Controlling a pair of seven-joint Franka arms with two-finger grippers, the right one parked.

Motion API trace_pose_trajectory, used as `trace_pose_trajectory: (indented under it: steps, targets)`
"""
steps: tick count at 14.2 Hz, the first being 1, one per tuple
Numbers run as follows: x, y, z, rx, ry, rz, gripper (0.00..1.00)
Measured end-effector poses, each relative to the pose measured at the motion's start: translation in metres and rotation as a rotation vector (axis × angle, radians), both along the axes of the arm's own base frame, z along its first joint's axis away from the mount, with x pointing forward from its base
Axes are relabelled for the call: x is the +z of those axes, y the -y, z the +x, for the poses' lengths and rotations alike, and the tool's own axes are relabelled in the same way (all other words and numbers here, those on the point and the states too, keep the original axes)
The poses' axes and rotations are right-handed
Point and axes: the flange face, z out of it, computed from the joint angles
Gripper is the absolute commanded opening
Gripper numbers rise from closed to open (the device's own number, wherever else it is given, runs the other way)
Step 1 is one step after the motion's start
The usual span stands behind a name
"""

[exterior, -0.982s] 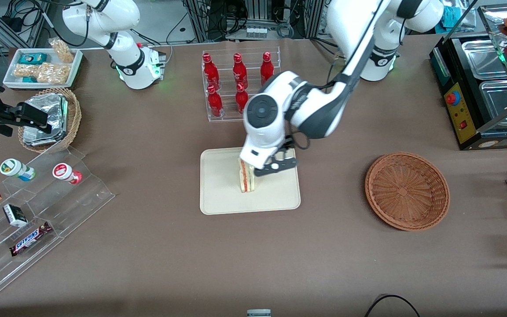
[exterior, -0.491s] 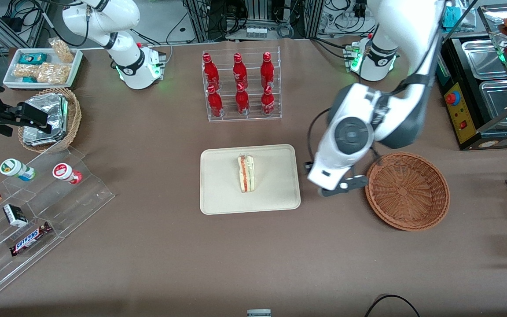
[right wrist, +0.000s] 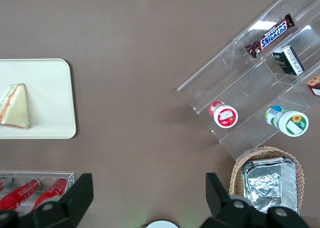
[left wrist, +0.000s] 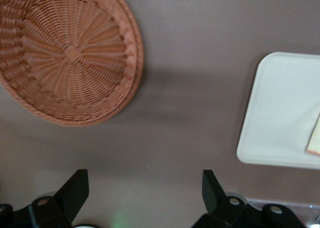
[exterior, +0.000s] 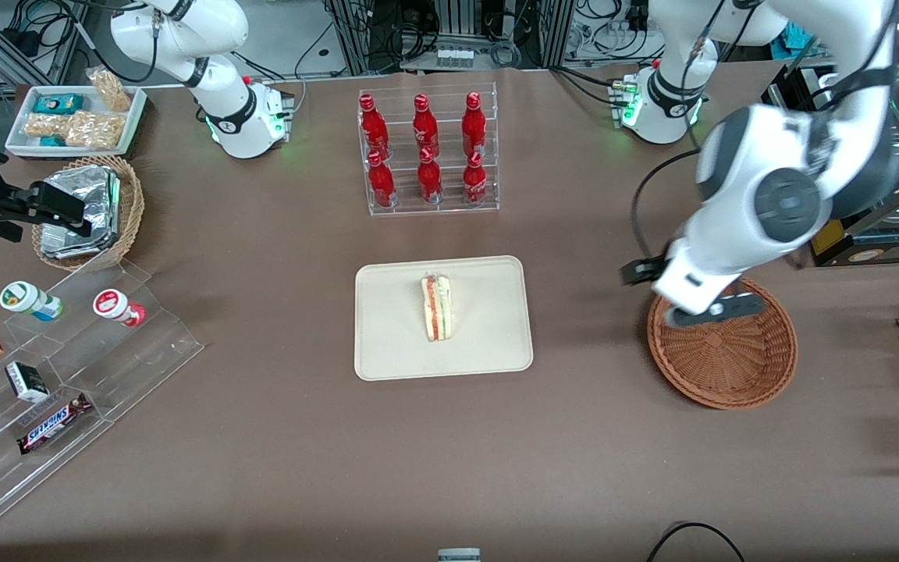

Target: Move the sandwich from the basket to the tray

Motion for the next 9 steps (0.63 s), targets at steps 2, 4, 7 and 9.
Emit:
trace_pose_trajectory:
  steps: [2,4,7,9]
  targets:
    - [0.022,-0.03,-0.004,-0.021,0.002,-0.024,1.0]
    - [0.044,-0.055,-0.01,-0.071,0.017,-0.048,1.0]
    - [0.077,-0.087,-0.019,-0.144,0.066,-0.063,1.0]
    - [0.093,-0.098,-0.023,-0.175,0.1,-0.002,1.0]
